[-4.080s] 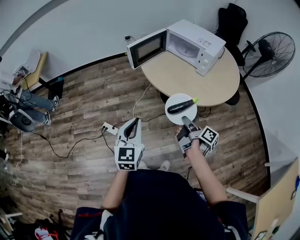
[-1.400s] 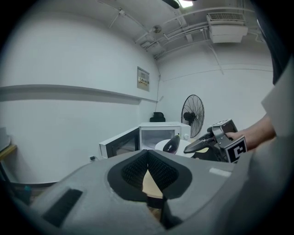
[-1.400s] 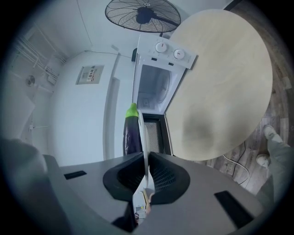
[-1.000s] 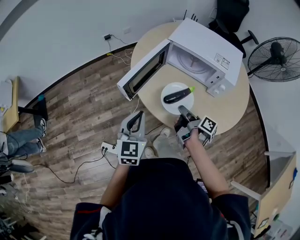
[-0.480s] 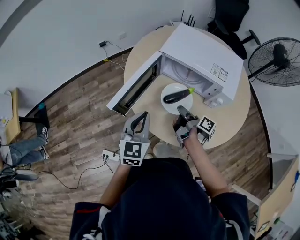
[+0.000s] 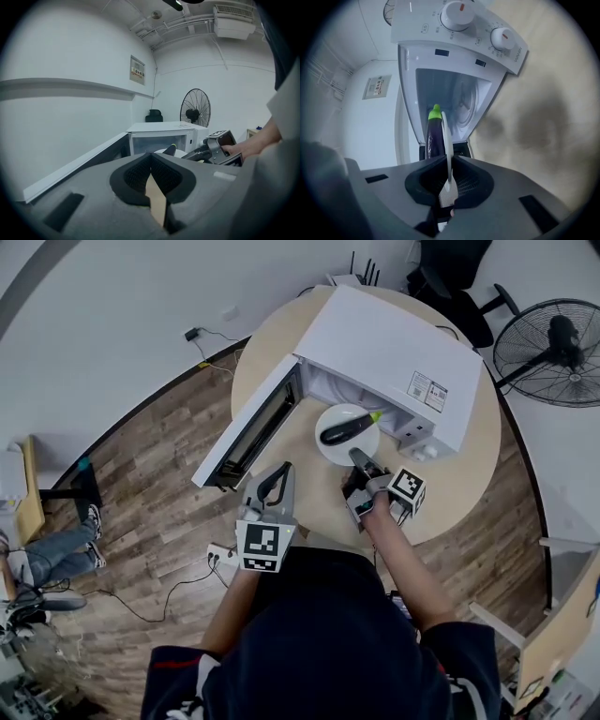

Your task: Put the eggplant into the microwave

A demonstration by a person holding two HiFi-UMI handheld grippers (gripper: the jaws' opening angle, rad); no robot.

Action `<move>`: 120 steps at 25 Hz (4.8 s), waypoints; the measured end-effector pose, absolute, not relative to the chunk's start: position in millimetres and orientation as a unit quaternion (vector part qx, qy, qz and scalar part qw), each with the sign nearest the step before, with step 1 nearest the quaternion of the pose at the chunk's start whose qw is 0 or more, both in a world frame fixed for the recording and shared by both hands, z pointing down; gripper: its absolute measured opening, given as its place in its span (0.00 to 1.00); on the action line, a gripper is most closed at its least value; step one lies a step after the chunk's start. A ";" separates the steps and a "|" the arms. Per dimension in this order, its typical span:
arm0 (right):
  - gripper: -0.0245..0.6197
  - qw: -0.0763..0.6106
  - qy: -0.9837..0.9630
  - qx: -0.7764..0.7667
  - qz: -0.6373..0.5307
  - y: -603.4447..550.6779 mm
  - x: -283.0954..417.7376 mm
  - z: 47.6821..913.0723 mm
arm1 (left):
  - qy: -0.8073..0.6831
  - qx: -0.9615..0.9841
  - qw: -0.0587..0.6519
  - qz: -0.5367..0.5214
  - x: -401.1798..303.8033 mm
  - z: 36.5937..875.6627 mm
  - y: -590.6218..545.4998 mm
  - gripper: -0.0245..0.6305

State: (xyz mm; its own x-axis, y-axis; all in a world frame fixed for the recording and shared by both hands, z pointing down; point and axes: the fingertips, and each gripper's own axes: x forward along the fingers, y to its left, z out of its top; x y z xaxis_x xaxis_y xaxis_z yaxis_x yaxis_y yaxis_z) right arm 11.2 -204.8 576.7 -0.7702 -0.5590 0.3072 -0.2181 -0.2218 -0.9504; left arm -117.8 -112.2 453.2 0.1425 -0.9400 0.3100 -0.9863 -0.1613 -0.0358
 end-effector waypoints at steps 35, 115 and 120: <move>0.08 0.224 0.507 -0.450 -0.700 -280.3 15.7 664.4 | -0.519 0.824 0.137 0.181 -140.1 498.9 -163.1 0.06; 0.07 -0.089 0.729 -0.520 -0.437 -319.8 2.8 667.3 | -0.503 0.830 0.149 0.187 -129.8 516.1 -177.8 0.06; 0.07 -0.084 0.728 -0.521 -0.437 -331.7 2.2 665.8 | -0.505 0.828 0.152 0.189 -130.1 519.3 -180.5 0.06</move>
